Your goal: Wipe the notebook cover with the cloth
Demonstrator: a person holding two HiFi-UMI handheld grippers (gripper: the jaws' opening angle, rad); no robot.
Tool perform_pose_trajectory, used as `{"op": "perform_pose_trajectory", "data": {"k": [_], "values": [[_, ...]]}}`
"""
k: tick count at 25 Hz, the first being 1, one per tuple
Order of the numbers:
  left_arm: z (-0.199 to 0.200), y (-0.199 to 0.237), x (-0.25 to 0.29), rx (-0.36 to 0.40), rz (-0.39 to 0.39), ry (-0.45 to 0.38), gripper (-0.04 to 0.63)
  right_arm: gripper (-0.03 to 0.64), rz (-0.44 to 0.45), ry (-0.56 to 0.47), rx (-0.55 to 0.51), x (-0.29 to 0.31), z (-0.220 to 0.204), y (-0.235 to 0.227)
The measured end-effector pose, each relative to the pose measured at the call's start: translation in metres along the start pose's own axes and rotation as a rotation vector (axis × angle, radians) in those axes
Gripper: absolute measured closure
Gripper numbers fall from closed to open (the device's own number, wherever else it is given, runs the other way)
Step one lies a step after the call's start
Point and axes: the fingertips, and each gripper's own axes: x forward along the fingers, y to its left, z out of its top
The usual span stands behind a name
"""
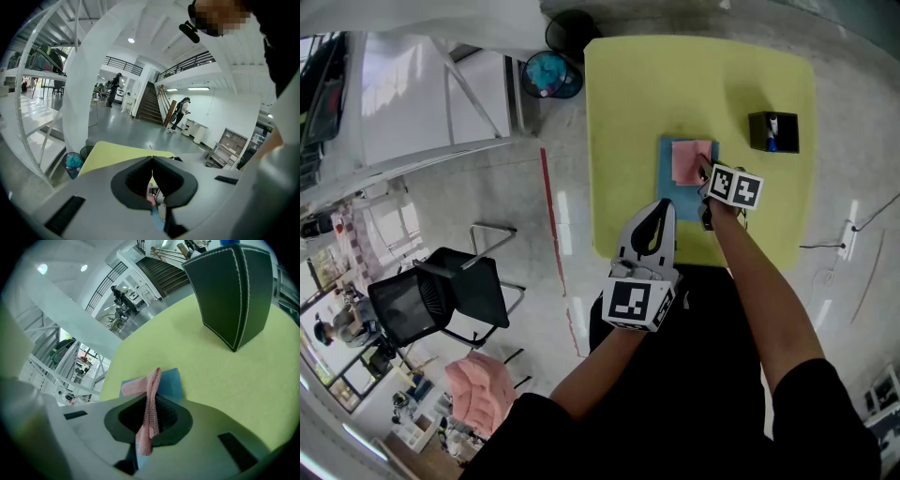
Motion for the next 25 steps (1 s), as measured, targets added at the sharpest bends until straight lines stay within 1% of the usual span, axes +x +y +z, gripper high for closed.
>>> {"op": "perform_pose_trajectory", "data": {"k": [11,20,25], "values": [[-0.003,-0.006,0.001,0.002,0.005,0.005,0.58,0.58,-0.005,-0.005,-0.006,-0.008,0.007,-0.012],[0.004,-0.018,0.006,0.001,-0.018,-0.01,0.58,0.58,-0.024,0.0,-0.019,-0.016,0.009,-0.026],[0.009,-0.02,0.005,0.015,-0.031,-0.019,0.58,0.58,-0.034,0.0,-0.04,-0.018,0.01,-0.027]]}}
